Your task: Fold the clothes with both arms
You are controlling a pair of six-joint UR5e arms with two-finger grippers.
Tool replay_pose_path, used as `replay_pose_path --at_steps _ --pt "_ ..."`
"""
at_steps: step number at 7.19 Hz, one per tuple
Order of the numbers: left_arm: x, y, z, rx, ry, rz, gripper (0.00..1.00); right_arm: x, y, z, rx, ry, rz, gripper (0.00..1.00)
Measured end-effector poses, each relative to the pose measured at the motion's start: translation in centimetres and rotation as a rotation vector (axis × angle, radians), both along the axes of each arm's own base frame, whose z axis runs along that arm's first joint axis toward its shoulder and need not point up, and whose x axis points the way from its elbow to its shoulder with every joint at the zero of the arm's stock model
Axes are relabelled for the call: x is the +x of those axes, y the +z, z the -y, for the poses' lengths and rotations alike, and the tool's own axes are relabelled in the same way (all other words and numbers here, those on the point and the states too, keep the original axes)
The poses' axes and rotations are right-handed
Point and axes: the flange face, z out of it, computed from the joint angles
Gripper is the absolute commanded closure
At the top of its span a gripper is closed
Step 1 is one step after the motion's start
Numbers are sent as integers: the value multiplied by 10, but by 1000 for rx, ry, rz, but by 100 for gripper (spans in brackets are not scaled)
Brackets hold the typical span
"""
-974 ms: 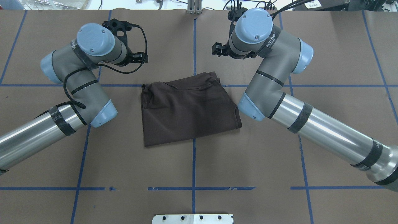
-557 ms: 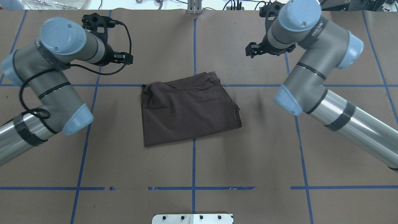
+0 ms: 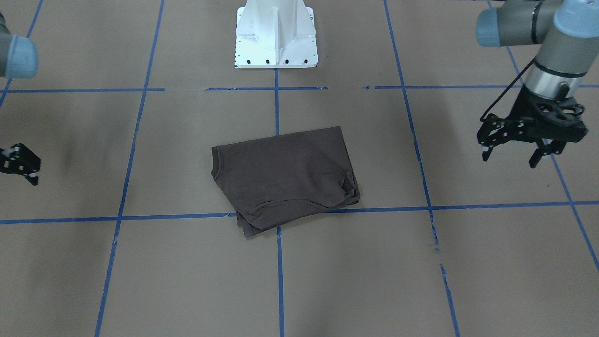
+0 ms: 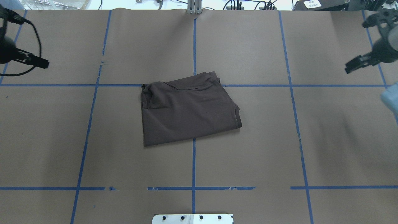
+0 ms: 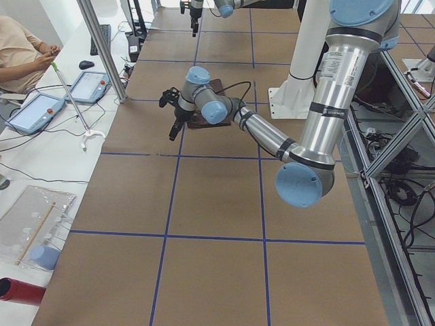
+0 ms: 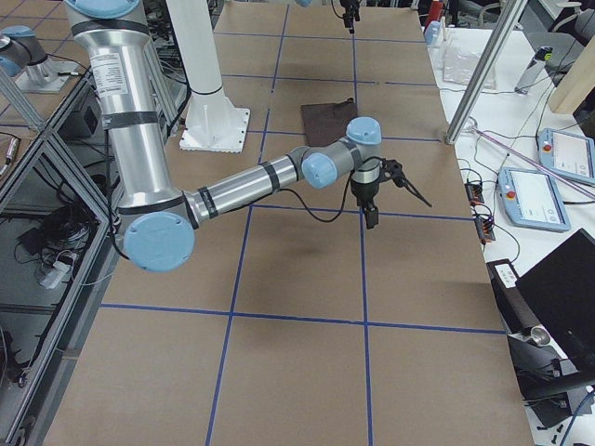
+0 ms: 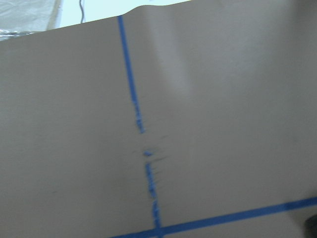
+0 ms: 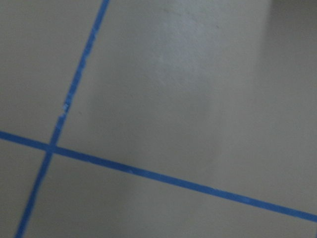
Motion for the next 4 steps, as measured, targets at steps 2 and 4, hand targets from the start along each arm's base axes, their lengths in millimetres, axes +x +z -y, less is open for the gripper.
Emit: replay_pose_path --at_steps 2,4 --pt "-47 44 -9 -71 4 -1 0 86 91 -58 -126 42 -11 0" --pt "-101 80 -18 -157 -36 -36 0 150 126 -102 -177 104 37 0"
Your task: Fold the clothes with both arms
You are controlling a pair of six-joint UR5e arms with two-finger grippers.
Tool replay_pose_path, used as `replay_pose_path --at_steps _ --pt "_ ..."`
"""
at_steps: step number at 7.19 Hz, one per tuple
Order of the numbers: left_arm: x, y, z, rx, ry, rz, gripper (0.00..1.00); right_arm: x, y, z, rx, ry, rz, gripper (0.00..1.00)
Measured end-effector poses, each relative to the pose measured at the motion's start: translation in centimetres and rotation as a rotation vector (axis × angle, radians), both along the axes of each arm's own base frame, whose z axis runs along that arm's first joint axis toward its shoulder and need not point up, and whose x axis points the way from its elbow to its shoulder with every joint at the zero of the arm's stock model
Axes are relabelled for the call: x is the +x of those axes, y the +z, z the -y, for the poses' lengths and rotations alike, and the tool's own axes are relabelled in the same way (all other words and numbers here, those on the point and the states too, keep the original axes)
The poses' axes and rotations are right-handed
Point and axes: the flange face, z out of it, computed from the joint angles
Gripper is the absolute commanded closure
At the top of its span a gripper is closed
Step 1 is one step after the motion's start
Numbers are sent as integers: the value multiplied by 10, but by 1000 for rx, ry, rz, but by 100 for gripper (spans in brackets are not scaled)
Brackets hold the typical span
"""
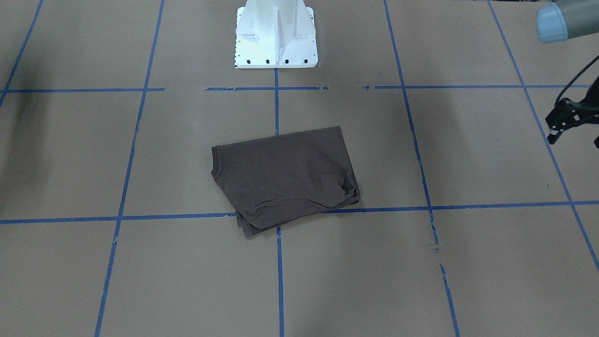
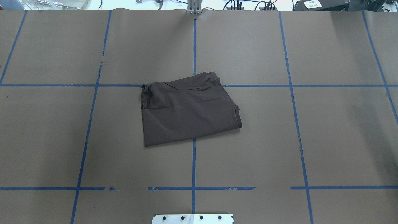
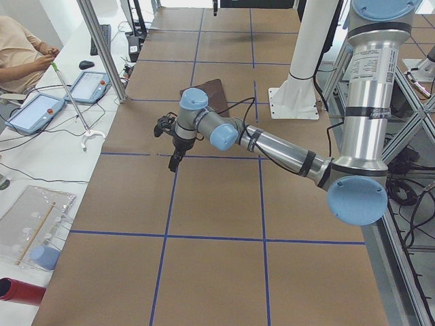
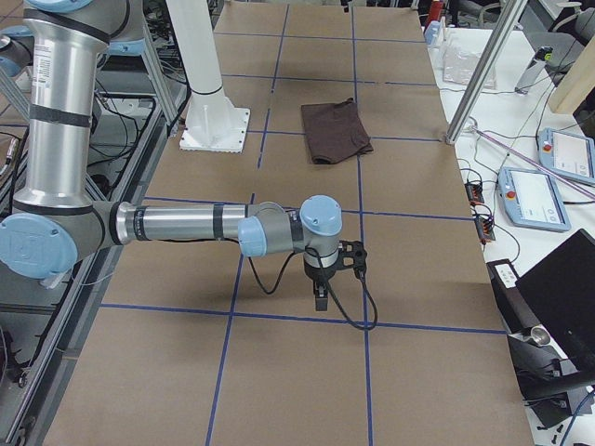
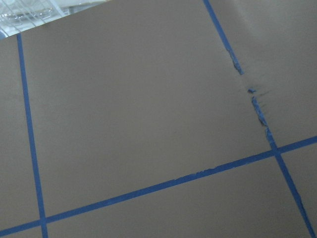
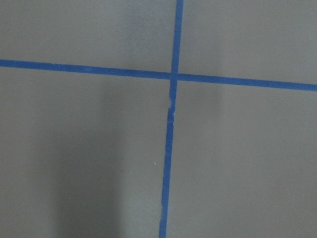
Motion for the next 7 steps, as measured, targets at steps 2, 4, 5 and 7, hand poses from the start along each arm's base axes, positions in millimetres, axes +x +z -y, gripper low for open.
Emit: replay_pose_path --at_steps 2,4,5,7 --pt "-42 46 -21 -63 58 -29 0 18 2 -21 -21 -7 14 0" --pt "-89 90 -41 -119 103 -4 0 19 0 -26 -49 -11 15 0" --pt "-109 112 -55 -138 110 4 0 19 1 -27 -54 -12 15 0" --pt "-126 133 -76 -187 101 4 0 19 1 -28 -56 -12 15 0"
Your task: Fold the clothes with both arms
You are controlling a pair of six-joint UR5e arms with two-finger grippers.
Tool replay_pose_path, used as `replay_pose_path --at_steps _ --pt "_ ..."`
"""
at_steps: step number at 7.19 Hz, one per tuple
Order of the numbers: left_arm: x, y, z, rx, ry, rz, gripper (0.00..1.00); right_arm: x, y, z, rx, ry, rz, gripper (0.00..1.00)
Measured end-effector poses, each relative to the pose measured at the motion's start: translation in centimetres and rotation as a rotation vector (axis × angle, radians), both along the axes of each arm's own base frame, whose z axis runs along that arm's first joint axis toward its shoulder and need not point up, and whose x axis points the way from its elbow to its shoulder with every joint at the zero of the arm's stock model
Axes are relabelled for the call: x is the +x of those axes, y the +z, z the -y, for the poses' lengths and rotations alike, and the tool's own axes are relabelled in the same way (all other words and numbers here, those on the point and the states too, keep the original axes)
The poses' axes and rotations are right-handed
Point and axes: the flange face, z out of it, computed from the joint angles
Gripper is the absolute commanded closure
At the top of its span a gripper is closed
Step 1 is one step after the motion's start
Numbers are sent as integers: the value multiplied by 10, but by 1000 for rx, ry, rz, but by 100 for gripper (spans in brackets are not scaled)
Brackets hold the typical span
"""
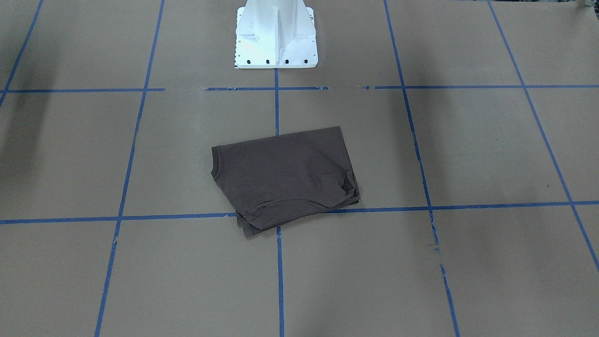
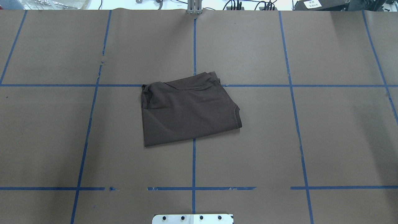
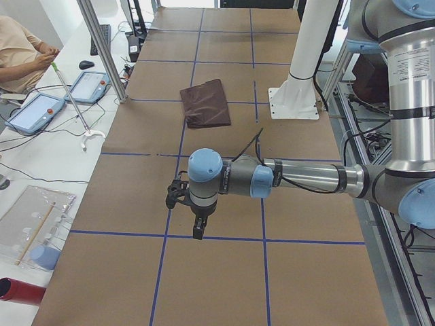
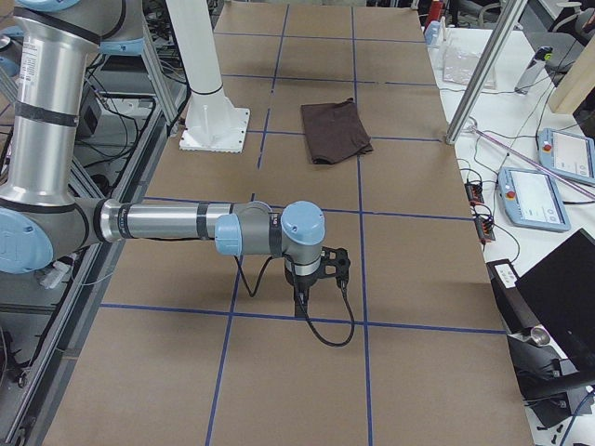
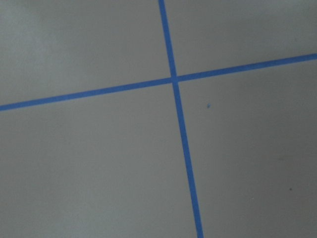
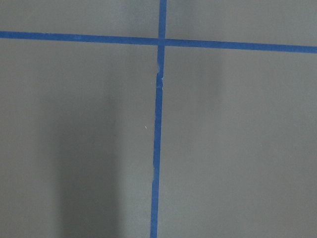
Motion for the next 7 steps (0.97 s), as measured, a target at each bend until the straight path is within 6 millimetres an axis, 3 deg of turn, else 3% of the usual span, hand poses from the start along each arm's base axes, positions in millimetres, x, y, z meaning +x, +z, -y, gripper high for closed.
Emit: replay_pose_path --at_steps 2,7 --pt "0 4 -6 -51 -2 -34 0 0 0 0 0 -1 0 0" --pt "4 -8 -5 -32 4 -69 0 -1 0 0 4 -1 0 0"
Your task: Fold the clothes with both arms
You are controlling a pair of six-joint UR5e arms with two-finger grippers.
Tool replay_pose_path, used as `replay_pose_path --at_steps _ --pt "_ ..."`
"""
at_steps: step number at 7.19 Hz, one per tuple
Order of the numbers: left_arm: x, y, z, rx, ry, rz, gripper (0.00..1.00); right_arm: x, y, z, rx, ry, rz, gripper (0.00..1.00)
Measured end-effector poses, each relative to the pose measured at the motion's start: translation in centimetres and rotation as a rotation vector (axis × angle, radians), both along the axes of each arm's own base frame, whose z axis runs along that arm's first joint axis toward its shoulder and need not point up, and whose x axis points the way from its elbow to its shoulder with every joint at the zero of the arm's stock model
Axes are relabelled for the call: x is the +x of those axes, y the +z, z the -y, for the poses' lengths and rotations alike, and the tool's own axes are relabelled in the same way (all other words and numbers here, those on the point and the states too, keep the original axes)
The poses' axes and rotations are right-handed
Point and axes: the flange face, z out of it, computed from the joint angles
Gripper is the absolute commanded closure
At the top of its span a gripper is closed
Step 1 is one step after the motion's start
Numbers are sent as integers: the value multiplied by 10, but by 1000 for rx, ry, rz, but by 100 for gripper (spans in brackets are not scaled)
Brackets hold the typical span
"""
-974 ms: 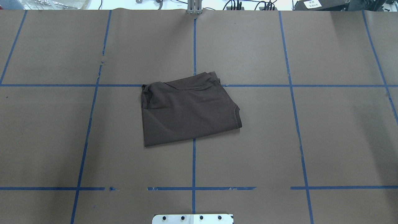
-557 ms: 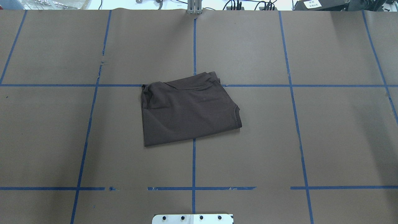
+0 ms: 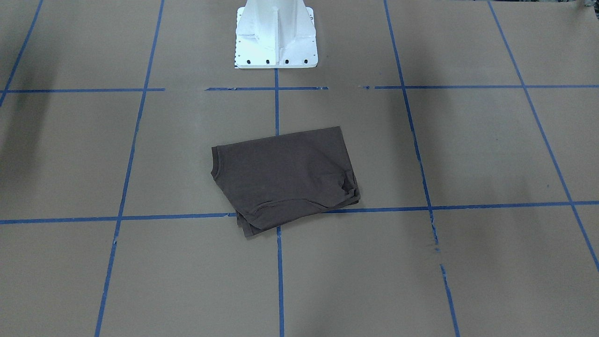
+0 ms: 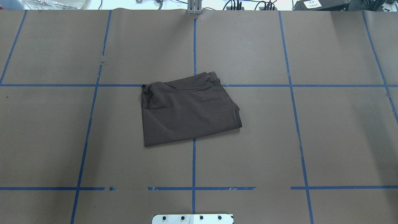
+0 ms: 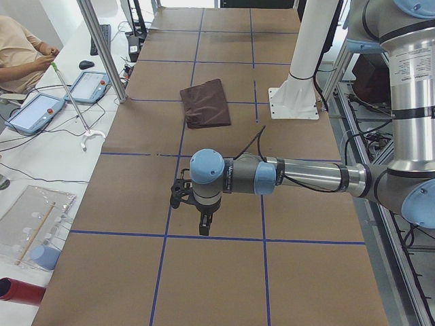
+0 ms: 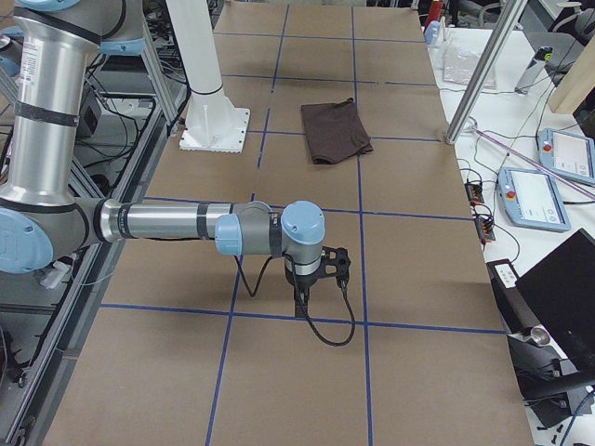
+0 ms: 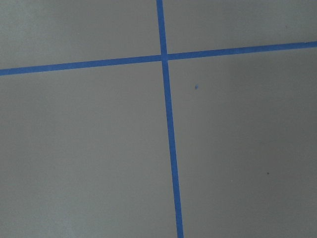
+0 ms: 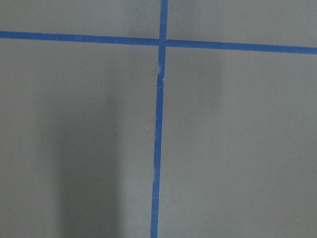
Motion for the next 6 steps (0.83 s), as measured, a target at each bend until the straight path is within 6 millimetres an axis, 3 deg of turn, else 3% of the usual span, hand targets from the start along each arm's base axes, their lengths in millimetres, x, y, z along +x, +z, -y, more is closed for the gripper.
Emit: replay_pose_path --at_steps 6 --pt "-2 7 -3 -14 -5 17 0 0 0 0 0 0 0 0"
